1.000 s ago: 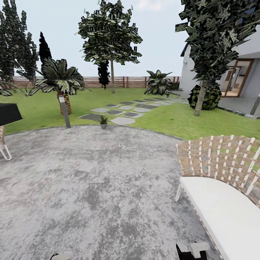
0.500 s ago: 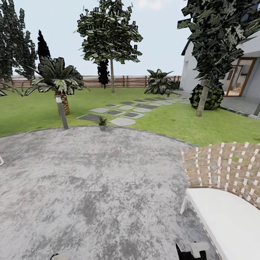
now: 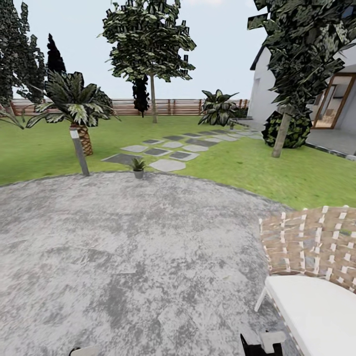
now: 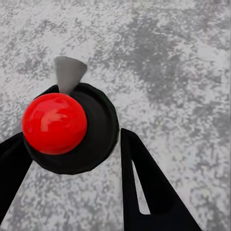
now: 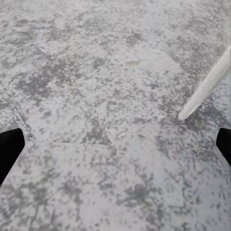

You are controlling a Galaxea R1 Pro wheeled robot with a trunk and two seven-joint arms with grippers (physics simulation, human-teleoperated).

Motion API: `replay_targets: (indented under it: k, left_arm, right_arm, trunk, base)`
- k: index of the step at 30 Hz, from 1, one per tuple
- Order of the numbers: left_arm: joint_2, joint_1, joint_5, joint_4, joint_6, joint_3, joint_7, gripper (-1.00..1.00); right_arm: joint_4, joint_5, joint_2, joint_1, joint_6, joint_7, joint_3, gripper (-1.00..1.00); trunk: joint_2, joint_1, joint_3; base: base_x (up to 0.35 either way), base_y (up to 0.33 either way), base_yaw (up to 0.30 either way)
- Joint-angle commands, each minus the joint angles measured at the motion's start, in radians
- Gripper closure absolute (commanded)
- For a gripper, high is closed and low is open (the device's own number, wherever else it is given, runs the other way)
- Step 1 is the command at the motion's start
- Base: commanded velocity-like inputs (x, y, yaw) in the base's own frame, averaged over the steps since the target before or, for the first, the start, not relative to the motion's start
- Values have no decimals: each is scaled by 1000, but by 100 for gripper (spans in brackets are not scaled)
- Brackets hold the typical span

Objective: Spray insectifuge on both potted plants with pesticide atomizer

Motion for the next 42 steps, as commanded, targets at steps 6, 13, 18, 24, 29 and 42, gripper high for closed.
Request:
replay_targets:
  k: [6,13,18,24,29,42]
  left_arm:
    - [0,-1,-1,1,-3,1,2,100]
    - [0,-1,-1,1,-3,1,2,100]
    - [0,-1,-1,1,-3,1,2,100]
    - [0,-1,-1,1,-3,1,2,100]
    - [0,-1,-1,1,-3,1,2,100]
    - [0,-1,-1,1,-4,1,2,100]
  right_arm:
    - [1,4,0,-1,-3,2,-1,-100]
    - [2,4,0,-1,-3,1,-1,-100]
    - [2,2,1,-1,-3,2,-1,-100]
    - [1,2,1,-1,-3,3,0,-100]
    - [0,2,2,-1,-3,1,0,-100]
    - [-1,2,5,-1,-3,-1,-1,-100]
  trunk:
    - [0,0,-10]
    - [0,0,-20]
    - [0,0,-21]
    - [0,0,-21]
    - [0,0,-21]
    - [0,0,-21]
  base:
    - [339,0,0]
    - [339,0,0]
    - [339,0,0]
    - [339,0,0]
    - [339,0,88]
    - [339,0,258]
